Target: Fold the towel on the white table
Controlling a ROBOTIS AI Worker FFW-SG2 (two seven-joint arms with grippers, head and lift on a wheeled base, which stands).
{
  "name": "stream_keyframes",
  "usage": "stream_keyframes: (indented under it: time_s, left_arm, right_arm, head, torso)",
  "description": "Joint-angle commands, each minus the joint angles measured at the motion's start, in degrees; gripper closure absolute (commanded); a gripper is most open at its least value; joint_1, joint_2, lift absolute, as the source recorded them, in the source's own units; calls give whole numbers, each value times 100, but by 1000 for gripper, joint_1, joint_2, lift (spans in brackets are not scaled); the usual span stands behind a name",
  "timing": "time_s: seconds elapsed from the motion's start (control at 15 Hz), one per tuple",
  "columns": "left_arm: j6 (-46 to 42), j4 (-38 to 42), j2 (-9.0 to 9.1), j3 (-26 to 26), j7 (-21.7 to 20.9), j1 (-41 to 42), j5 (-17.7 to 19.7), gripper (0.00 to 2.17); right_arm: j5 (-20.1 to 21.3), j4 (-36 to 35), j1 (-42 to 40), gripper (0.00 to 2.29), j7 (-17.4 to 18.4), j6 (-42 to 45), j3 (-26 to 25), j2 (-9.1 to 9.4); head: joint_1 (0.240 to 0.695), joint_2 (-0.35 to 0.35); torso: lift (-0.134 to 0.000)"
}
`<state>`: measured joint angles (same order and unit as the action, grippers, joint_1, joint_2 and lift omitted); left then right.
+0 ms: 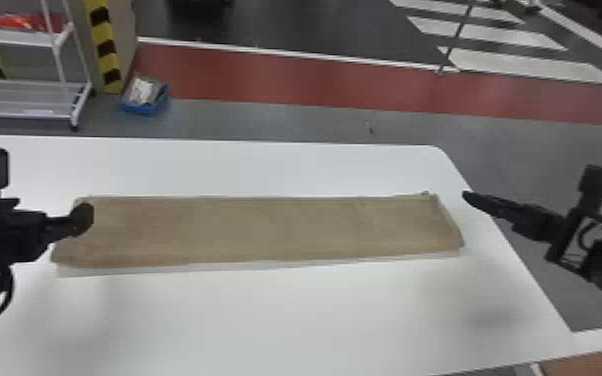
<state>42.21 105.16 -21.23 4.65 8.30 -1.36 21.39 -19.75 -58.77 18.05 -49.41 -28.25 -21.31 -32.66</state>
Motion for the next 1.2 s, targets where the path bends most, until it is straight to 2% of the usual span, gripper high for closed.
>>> stream_keyframes:
  time_s: [0.0, 0.2, 0.4, 0.53, 0.73, 1.13]
  left_arm:
    - [733, 58, 5, -307, -338, -5, 111, 43]
    - [1506, 49, 5, -421, -716, -198, 199, 46]
    - [1541, -13, 23, -377, -786, -312, 182, 46]
    - [1524, -65, 23, -316, -865, -400, 129, 43]
    - [1524, -329, 67, -79, -936, -681, 67, 43]
    - [1735, -751, 102, 264, -1006, -1138, -38, 87]
  right_arm:
    - [516, -11, 137, 26, -279, 69, 13, -13]
    - [999, -134, 216, -1, -772, 52, 66, -13]
    - [1263, -161, 313, 2, -1255, -54, 92, -66]
    - [1368, -240, 322, 66, -1404, -247, 163, -118]
    - [1658, -284, 322, 130, -1448, -370, 321, -92]
    - [2230, -275, 322, 164, -1141, -335, 444, -48]
  head:
    - [695, -224]
    - [695, -214]
    - [695, -206]
    - [695, -203]
    - [695, -209]
    - [695, -229]
  torso:
    - [-120]
    - [-120]
    - [-120]
    - [-120]
    - [-120]
    - [-120]
